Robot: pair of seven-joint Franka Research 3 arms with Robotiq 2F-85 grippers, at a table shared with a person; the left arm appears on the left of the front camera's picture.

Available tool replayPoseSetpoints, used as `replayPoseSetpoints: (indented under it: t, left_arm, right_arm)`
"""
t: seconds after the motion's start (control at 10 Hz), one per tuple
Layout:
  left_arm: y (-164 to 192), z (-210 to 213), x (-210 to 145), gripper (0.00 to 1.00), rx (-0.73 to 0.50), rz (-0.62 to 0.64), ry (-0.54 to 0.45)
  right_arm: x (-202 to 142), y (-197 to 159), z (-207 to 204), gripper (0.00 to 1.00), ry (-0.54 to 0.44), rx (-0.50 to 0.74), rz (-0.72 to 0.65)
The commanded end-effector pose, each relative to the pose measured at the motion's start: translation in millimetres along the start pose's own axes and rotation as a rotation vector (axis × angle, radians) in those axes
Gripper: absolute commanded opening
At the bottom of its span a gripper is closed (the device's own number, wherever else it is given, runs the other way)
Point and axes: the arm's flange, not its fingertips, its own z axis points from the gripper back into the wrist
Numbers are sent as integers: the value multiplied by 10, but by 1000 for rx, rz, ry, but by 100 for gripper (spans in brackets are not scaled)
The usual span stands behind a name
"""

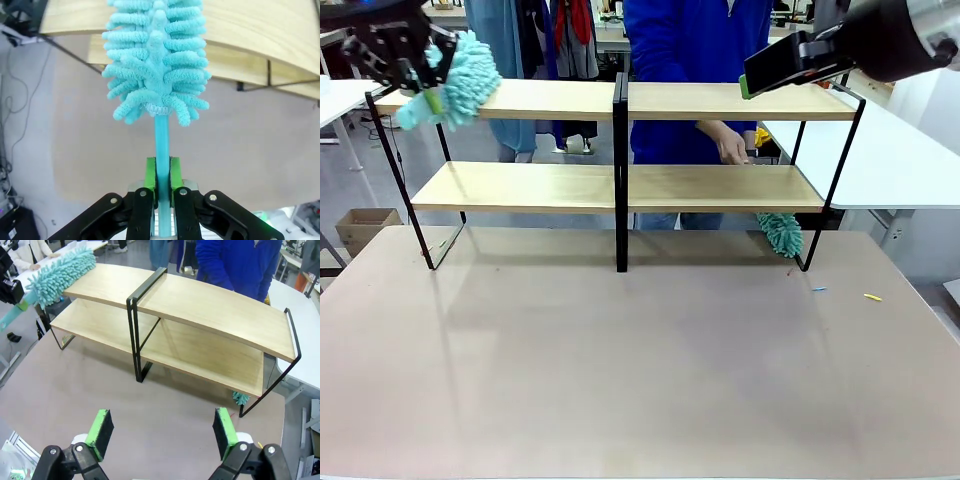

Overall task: Clean the shelves.
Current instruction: Clean another randomly selected level of the Shelf with the Duster.

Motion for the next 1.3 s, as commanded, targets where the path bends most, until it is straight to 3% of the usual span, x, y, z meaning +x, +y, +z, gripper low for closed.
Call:
replayPoseSetpoints:
  t: [0.0,0.1,0.2,0.3,0.5,0.9,1.2]
  left_arm:
    - [247,36,30,12,86,4,-1]
    - [421,45,51,12,125,4,0]
    - [602,93,124,12,201,142,-110]
    - [663,163,124,12,175,189,-181]
    - [596,221,23,12,161,128,-218]
    - [531,210,-14,12,90,-4,-162]
    - [495,324,-126,12,-116,-133,-156]
  right_arm:
    - [9,-17,1,100,1,8,-4]
    - [9,-17,1,100,1,8,-4]
    - [9,-17,1,100,1,8,-4]
    - [9,-17,1,100,1,8,-4]
    - [9,-17,1,100,1,8,-4]
    - [9,-17,1,100,1,8,-4]
    - [9,-17,1,100,1,8,-4]
